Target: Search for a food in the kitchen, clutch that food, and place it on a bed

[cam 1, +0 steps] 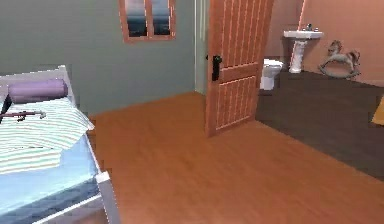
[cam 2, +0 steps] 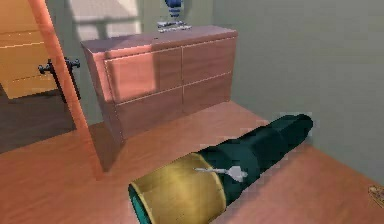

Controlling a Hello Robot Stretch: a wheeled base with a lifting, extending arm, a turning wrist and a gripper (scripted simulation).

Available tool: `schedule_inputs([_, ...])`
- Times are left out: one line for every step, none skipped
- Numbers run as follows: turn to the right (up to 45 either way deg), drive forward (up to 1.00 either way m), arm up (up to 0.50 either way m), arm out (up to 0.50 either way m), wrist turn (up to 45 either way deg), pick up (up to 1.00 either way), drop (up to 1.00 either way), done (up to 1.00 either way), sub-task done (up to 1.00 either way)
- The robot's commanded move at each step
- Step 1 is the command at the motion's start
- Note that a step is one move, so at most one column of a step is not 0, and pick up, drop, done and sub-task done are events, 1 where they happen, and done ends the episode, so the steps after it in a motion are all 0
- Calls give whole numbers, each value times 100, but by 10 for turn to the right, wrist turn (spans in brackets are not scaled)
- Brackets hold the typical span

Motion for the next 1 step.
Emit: schedule_inputs([-120,0,0,0,0,0,0,0,0])
